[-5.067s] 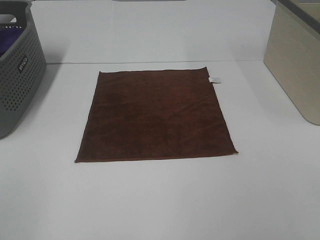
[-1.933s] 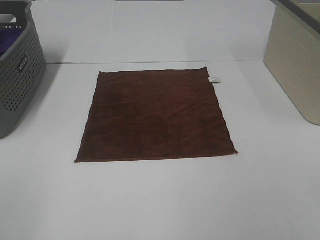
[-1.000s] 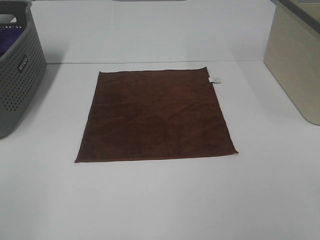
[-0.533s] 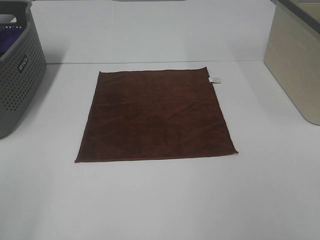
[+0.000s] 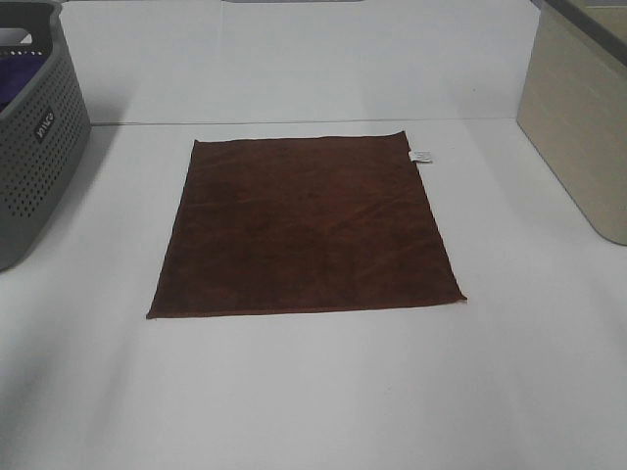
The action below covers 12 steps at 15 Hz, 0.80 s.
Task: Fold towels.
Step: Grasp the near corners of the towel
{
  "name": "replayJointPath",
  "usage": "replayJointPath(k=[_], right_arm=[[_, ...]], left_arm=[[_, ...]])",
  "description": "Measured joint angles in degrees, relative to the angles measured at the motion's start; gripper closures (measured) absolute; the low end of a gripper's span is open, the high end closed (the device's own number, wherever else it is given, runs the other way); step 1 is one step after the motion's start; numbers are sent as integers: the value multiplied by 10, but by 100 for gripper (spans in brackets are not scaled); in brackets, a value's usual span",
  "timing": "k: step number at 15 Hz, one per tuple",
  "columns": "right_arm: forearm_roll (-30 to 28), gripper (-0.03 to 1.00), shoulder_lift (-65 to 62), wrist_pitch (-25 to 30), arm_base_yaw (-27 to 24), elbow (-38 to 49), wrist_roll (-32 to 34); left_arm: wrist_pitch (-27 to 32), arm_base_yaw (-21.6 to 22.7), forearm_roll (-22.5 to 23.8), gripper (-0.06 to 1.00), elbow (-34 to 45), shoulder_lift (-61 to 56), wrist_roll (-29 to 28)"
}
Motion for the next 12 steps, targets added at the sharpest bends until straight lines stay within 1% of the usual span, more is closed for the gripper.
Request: replayJointPath(k=[2,4,6,8,9,10,12], right_arm=[[20,21,92,9,0,-49,-5],[52,21,168,58,0,-103,-41],[102,21,242,115,0,-140,-85],[151,21,316,162,0,-163,-99],[166,21,351,178,0,-166,-101],[175,21,390,193,0,-169,-104],[184,21,458,217,0,-186,-105]], left_arm=[[-11,0,-112,29,0,78,84],[-13,0,-230,29,0,156,170],[-12,0,-324,29,0,222,244],[-9,0,-411,29,0,285,311],[-7,0,-450,29,-1,316,341],[-1,0,-478,27,-3,344,363],[18,0,-518,20,-22,403,386]])
